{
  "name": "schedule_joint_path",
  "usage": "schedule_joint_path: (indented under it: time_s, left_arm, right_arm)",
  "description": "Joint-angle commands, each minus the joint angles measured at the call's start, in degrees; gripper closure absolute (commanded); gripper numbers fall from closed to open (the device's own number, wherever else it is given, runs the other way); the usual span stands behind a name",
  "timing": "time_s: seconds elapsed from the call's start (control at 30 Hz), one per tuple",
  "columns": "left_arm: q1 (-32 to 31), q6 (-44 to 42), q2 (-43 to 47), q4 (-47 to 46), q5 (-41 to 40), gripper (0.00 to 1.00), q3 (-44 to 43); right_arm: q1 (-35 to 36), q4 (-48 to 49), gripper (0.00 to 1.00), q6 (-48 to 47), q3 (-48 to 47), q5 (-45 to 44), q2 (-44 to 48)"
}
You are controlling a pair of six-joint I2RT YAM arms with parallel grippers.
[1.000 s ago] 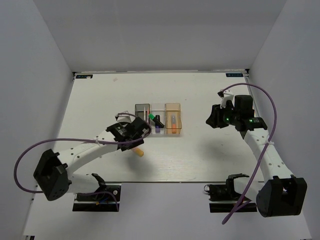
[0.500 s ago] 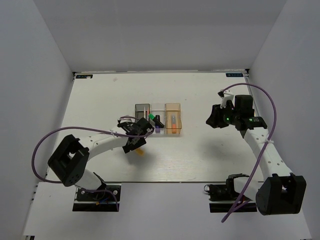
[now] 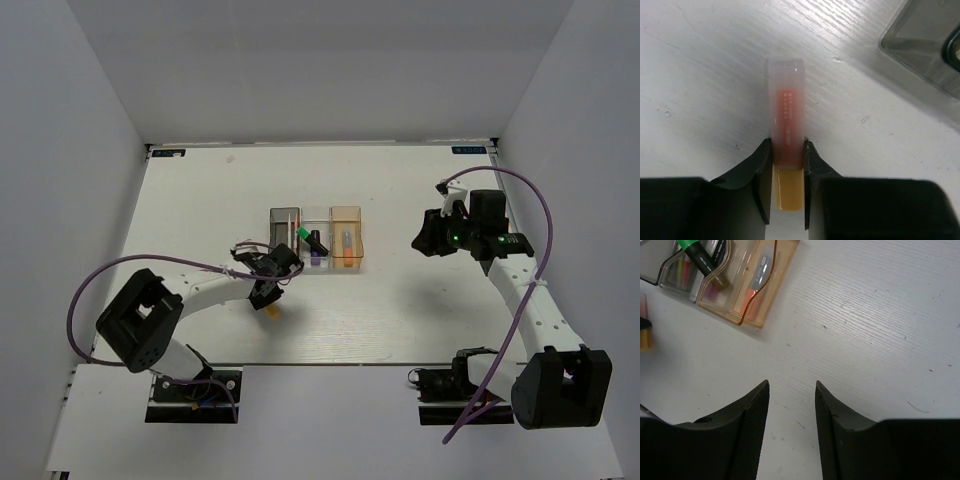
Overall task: Sort the stationery into containers
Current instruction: Pick up the stationery from the corner of the board, then place the stationery in the storage box.
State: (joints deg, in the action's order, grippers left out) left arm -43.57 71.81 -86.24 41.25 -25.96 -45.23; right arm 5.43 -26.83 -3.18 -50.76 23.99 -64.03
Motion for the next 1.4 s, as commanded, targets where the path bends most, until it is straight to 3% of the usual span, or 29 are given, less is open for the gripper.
schedule_joint_path:
  time_s: [0.0, 0.1, 0.17, 0.2, 0.27, 0.3, 0.33, 0.37, 0.4, 0.5, 0.57, 0.6, 0.73, 0.8, 1.0, 1.07, 1.2, 1.37]
  left_arm:
    - [0.3, 4.3, 2.6, 0.1, 0.1, 0.77, 4.2]
    - [0.4, 3.6, 5.8, 1.7, 0.0, 0.99, 6.2]
    - [-0.4, 1.5, 10.0, 2.8, -0.3, 1.0, 5.7]
    - [-1.0, 0.8, 11.2, 5.4, -0.9, 1.0, 3.9]
    - [-4.9, -3.1, 16.1, 6.8, -4.4, 1.0, 1.8]
    - [-5.9, -4.5, 17.1, 7.5, -5.2, 1.0, -0.8]
    - [-7.5, -8.0, 18.8, 7.2, -6.1, 1.0, -3.3]
    - [-8.5, -11.8, 18.8, 5.7, -6.2, 1.0, -4.3]
    - [-8.8, -13.9, 18.7, 4.8, -4.9, 1.0, -7.2]
    - [-8.3, -27.8, 13.0, -3.2, -0.8, 1.0, -14.8]
    - [-7.8, -30.8, 9.9, -9.3, 0.8, 1.0, -18.7]
    - [-6.9, -36.8, 4.6, -11.5, 5.0, 1.0, -20.1]
    - [-6.6, -43.7, -5.6, -21.9, 7.1, 1.0, -28.6]
    - [-6.0, -44.0, -12.3, -21.8, 7.3, 0.98, -35.0]
    - [-4.1, -43.9, -26.8, -14.5, 7.8, 0.81, -50.0]
    - [-3.7, -43.2, -27.8, -13.8, 7.8, 0.66, -51.2]
    - [-3.0, -41.7, -28.9, -13.8, 8.1, 0.59, -50.1]
    - [-2.6, -41.1, -27.9, -13.1, 8.5, 0.43, -49.7]
  right_arm:
    - [-0.4, 1.3, 0.55, 0.1, -0.1, 1.0, 0.2]
    - [-0.6, 1.4, 0.55, 0.3, -0.2, 1.4, 0.3]
    - [-0.9, 1.4, 0.52, 0.3, -0.2, 1.6, 0.5]
    - [-0.8, 1.2, 0.47, 0.2, -0.2, 2.5, 0.4]
    - [-1.1, 0.7, 0.23, -1.2, -0.5, 3.6, -0.1]
    - [-1.0, 0.1, 0.23, -1.6, -0.7, 4.6, -0.2]
    - [-0.9, -0.6, 0.29, -2.3, -0.8, 5.2, -1.0]
    - [-1.4, -1.3, 0.87, -2.6, -1.4, 5.6, -1.2]
    - [-1.0, -0.9, 1.0, -2.8, -1.4, 5.5, -1.3]
    - [-0.8, -1.1, 1.0, -3.3, -1.4, 5.3, -2.2]
    - [-0.8, -1.2, 1.0, -3.1, -1.4, 4.8, -2.4]
    - [-1.0, -1.3, 0.99, -3.2, -1.5, 4.8, -2.5]
    - [-1.3, -1.4, 0.91, -3.1, -1.4, 4.9, -2.8]
    - [-1.6, -1.5, 0.89, -3.0, -1.5, 5.1, -3.0]
    - [-2.4, -1.9, 0.82, -3.1, -1.5, 6.2, -3.3]
    - [-2.8, -2.1, 0.73, -3.1, -1.5, 6.6, -3.5]
    - [-3.4, -2.6, 0.49, -3.4, -1.8, 7.6, -3.9]
    - [-3.6, -3.6, 0.35, -3.8, -2.3, 8.6, -4.7]
